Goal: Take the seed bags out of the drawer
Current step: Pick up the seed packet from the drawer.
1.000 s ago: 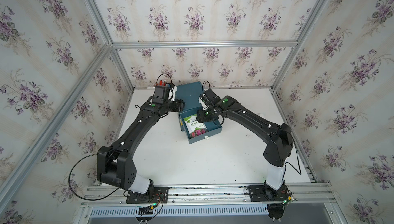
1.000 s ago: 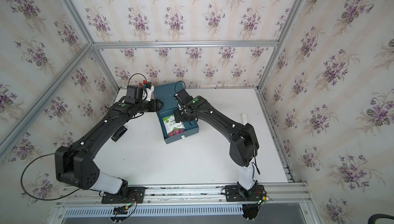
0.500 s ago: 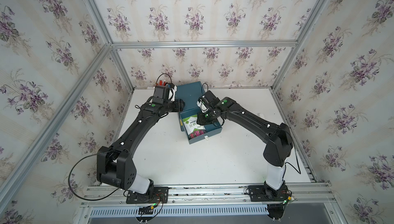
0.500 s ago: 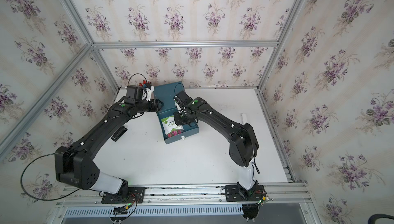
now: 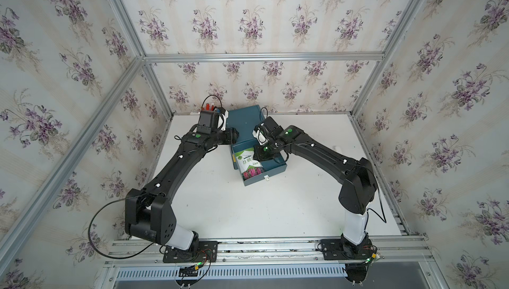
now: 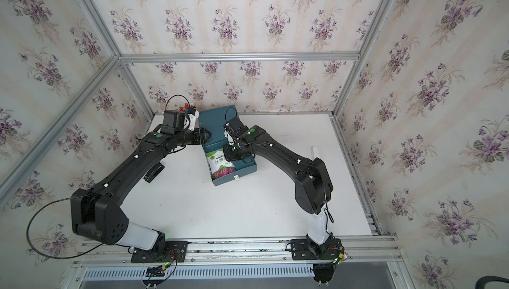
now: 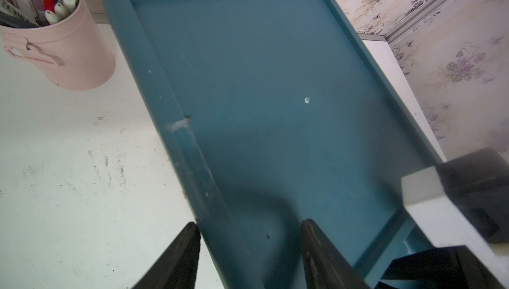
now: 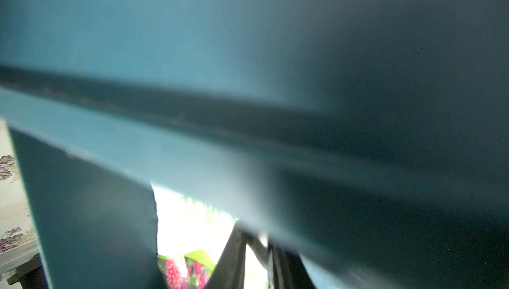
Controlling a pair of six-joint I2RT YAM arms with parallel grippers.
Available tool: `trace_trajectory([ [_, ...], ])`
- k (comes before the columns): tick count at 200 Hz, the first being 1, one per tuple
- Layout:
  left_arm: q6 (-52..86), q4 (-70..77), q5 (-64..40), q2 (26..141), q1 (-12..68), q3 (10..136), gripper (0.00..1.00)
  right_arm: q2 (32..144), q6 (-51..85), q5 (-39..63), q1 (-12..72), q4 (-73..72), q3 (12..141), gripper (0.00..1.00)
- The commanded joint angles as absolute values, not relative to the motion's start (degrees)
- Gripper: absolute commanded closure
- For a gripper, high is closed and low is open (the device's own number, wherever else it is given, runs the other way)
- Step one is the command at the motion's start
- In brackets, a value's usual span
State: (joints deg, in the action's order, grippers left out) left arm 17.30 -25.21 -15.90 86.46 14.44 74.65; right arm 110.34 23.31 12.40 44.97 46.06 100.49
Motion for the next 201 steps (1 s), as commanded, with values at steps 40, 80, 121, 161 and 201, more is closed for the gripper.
trace_trajectory([
  [40, 15.5, -32.6, -14.9, 87.1, 14.5, 74.5, 0.39, 110.7, 23.0, 11.5, 45.0, 47.3, 100.7, 0.91],
  [80, 15.6, -32.7, -14.9, 87.0, 14.5, 74.4, 0.39, 110.3, 23.3, 11.9, 44.9, 46.9, 100.7, 1.00],
  [121, 15.5, -32.8, -14.8, 87.0, 14.5, 74.4, 0.39, 107.8, 24.7, 11.1, 44.1, 45.8, 100.8, 1.00],
  [161, 15.3, -32.9, -14.7, 87.0, 14.5, 74.3, 0.39, 104.4, 25.9, 11.2, 42.2, 45.7, 101.0, 1.00],
  [201, 15.2, -33.1, -14.6, 87.1, 14.5, 74.5, 0.39, 101.5, 25.8, 10.6, 41.4, 48.3, 101.8, 1.00],
])
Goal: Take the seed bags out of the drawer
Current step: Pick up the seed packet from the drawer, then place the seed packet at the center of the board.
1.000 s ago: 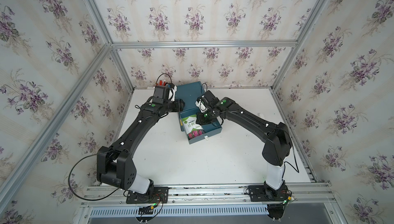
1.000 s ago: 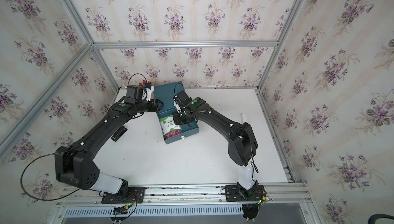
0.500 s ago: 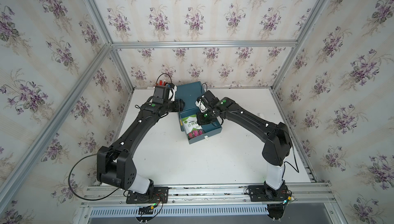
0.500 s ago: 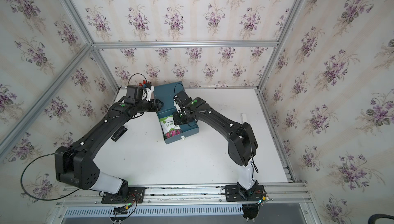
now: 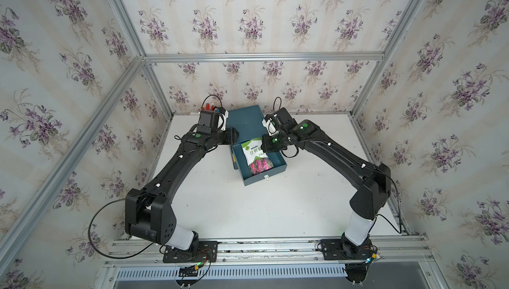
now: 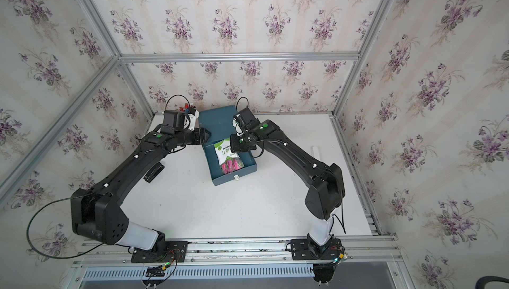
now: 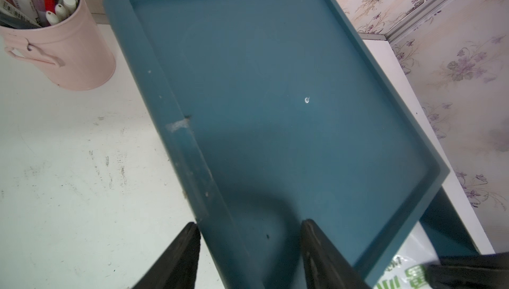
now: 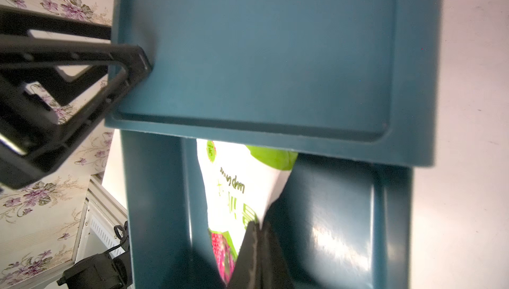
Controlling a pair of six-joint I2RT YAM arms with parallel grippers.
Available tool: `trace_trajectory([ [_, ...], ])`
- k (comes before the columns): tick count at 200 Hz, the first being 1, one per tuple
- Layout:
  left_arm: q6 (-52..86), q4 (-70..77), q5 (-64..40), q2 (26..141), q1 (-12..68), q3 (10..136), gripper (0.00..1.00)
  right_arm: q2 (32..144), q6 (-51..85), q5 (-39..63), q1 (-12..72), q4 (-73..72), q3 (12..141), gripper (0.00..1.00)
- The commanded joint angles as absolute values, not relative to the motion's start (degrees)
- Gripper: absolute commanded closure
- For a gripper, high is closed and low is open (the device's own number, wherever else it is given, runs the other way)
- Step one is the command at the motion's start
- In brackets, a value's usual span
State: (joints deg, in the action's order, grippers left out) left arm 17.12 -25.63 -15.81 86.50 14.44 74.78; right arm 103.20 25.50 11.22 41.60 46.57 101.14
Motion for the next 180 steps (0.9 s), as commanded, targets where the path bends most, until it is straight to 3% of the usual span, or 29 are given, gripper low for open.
trace_trajectory([
  [1, 15.2, -33.1, -14.6, 87.1, 14.5, 74.4, 0.39, 101.4, 25.8, 10.6, 41.4, 48.3, 101.8, 1.00],
  [110, 14.9, -33.4, -14.3, 86.9, 14.5, 74.7, 0.39, 90.9, 26.9, 8.7, 35.1, 52.9, 101.4, 1.00],
  [180, 14.7, -34.0, -14.1, 87.0, 14.5, 74.6, 0.39, 87.6, 21.5, 11.6, 19.3, 52.6, 99.1, 1.00],
])
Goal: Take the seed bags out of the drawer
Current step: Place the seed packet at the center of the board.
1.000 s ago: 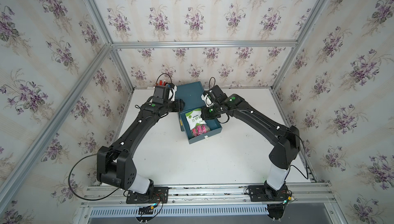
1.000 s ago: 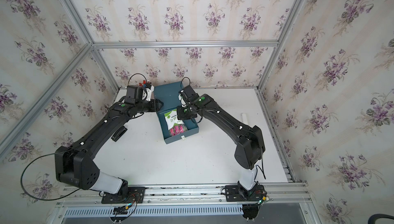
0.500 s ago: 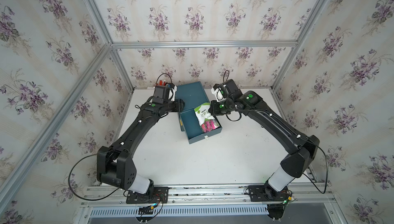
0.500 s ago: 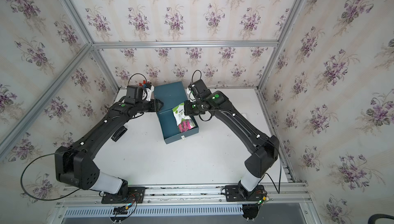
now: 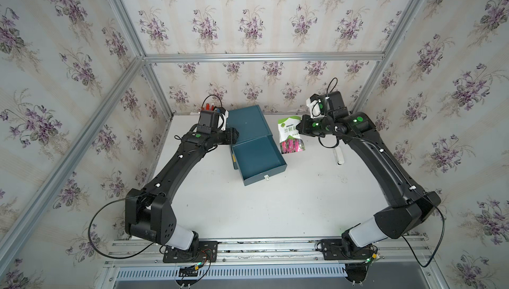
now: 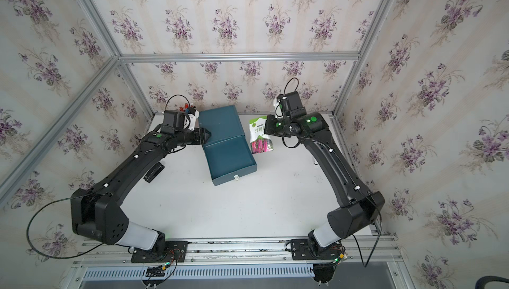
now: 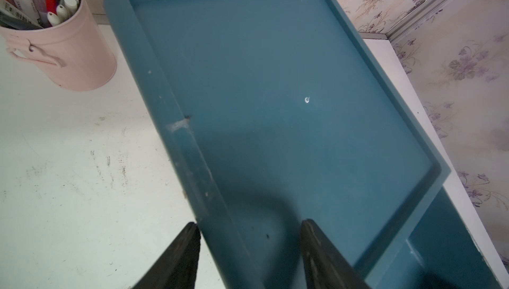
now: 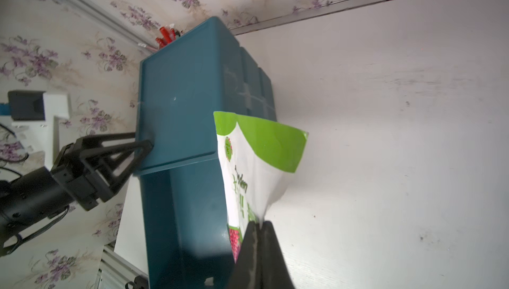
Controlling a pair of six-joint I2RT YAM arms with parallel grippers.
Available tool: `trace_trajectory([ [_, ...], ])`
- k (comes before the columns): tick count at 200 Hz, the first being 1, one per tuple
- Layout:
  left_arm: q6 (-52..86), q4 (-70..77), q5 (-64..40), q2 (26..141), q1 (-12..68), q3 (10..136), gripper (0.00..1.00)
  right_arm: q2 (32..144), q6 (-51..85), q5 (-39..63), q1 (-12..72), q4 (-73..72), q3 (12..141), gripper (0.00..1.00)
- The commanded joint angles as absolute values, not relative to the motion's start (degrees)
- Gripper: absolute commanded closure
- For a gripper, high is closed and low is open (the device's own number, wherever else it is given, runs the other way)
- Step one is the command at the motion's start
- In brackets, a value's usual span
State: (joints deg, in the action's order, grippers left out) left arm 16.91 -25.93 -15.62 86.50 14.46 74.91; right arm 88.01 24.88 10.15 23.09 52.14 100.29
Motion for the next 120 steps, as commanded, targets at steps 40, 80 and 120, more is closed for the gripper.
trace_trajectory([
  [40, 14.6, -34.1, -14.2, 86.9, 14.5, 74.5, 0.39, 89.5, 17.6, 11.4, 13.1, 47.8, 93.1, 1.00],
  [80, 14.2, -34.5, -14.1, 86.9, 14.5, 74.7, 0.39, 94.4, 16.1, 11.9, 10.5, 41.1, 87.1, 1.00],
  [120, 14.5, -34.5, -14.3, 87.1, 14.5, 74.5, 0.39, 100.4, 15.4, 10.5, 9.1, 35.7, 82.5, 1.00],
])
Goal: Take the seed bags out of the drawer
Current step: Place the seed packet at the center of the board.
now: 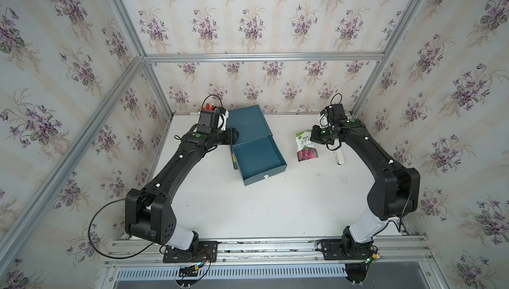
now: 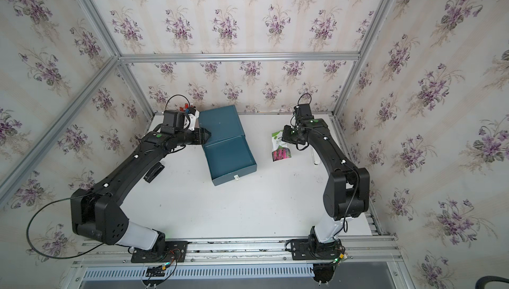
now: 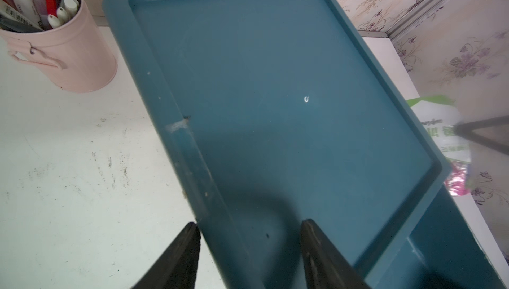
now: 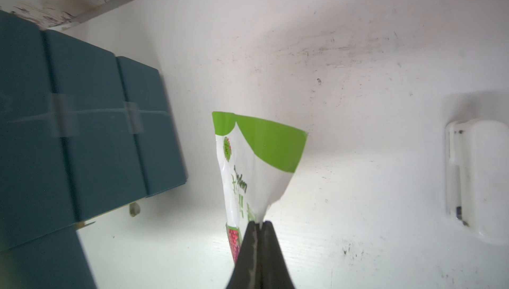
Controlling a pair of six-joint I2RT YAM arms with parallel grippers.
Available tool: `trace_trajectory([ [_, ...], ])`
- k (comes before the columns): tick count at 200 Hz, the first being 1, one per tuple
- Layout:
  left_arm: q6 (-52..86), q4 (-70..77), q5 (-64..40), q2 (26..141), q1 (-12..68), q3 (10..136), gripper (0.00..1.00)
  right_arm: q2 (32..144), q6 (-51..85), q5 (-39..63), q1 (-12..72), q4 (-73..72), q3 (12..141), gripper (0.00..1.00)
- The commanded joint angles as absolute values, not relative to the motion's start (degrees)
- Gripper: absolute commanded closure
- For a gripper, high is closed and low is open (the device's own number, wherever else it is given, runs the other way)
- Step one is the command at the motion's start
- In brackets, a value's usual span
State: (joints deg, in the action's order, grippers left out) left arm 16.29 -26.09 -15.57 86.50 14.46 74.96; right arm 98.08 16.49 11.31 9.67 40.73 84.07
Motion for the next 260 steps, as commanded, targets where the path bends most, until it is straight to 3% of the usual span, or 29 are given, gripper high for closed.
trace_trajectory([
  [1, 14.5, -34.4, -14.3, 87.2, 14.5, 74.4, 0.39, 100.5, 15.4, 10.5, 9.1, 35.6, 82.4, 1.00],
  [145, 13.9, -34.6, -14.5, 87.5, 14.5, 74.3, 0.39, 113.0, 13.4, 4.7, 7.7, 32.0, 80.1, 1.00],
  [210, 13.6, -35.1, -14.3, 87.5, 14.5, 74.7, 0.39, 112.2, 13.6, 4.3, 7.7, 32.2, 80.3, 0.77],
  [260, 13.8, -35.1, -14.4, 87.7, 14.5, 74.7, 0.39, 107.8, 13.9, 6.2, 7.8, 33.8, 79.9, 0.78],
])
